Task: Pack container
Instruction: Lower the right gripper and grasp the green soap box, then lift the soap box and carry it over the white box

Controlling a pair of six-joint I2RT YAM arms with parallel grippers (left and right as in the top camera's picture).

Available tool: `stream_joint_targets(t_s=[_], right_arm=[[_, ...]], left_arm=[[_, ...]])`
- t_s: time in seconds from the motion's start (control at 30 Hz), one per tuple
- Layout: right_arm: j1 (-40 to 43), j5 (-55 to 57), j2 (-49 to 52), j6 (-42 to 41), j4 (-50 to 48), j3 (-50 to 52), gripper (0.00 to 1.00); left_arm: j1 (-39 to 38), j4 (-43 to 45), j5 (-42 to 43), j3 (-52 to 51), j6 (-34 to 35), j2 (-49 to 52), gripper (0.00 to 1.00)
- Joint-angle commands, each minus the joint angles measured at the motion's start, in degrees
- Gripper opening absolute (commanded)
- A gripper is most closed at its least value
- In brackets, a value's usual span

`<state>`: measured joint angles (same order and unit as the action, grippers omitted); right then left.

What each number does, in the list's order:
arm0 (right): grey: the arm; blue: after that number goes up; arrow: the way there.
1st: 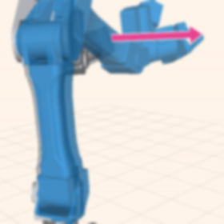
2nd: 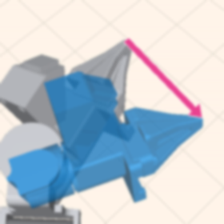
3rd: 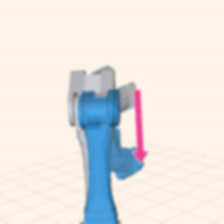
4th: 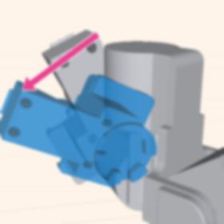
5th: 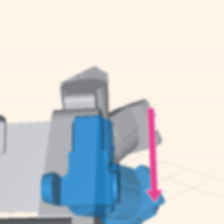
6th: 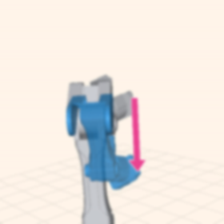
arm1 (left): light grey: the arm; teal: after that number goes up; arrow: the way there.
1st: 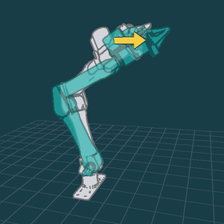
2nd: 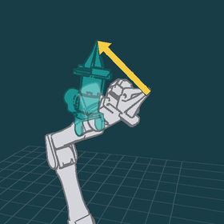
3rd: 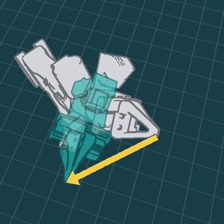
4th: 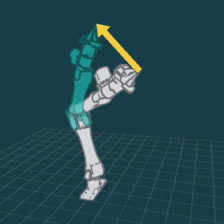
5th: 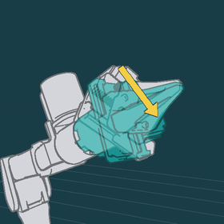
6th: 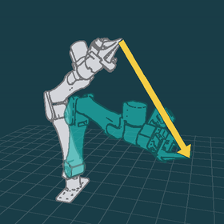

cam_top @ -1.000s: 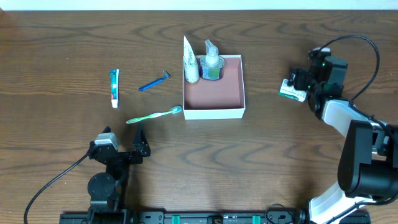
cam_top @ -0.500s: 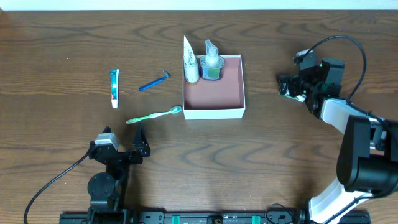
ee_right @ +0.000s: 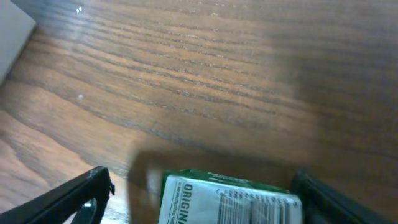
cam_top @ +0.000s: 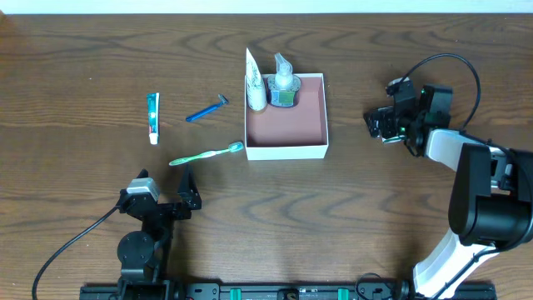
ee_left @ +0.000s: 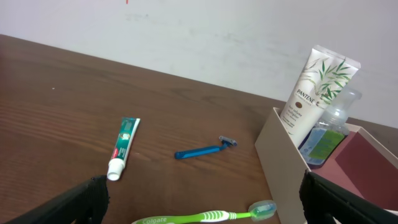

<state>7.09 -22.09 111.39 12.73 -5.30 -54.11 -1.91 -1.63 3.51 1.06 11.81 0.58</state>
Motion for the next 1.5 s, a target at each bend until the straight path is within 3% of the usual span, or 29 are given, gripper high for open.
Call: stream_joint_targets(t_s=[0.0,0.13,0.23,0.33,0.67,1.1,1.3,1.47], right_arm=[[-0.8,-0.9,1.0,-8.6,6.9,1.1,0.89],[-0.9,-0.9,1.0,-12.8,12.7,1.1,0.87],[-0.8,-0.9,1.0,-16.2,13.5,1.1,0.78],[-0.8,-0.9,1.0,-18.3,13.5,1.1,0.76],[-0.9,0.2,1.0,-6.1,16.8,1.1,0.78],[-4.4,18.0,-0.9,-8.0,40.3,-8.2,0.74],[-7.6,21.1,-0.7,-10.9,41.9,-10.1,0.67],[-9.0,21.7,-0.7,-12.7,40.7,-10.1,0.54]], left_arm=[[0.3,-2.2,0.6,-0.8,-0.1,-0.3,0.98],[0.3,-2.2,0.6,-0.8,-0.1,-0.3,0.98],[0.3,-2.2,0.6,-0.8,-0.1,-0.3,0.98],[0.3,-2.2,0.6,-0.8,-0.1,-0.3,0.98],[0.3,-2.2,0.6,-0.8,-0.1,-0.3,0.98],[0.3,-2.2,0.6,-0.8,-0.1,-0.3,0.98],[0.3,-2.2,0.6,-0.8,-0.1,-0.3,0.98],[0.3,-2.2,0.6,-0.8,-0.1,-0.3,0.98]])
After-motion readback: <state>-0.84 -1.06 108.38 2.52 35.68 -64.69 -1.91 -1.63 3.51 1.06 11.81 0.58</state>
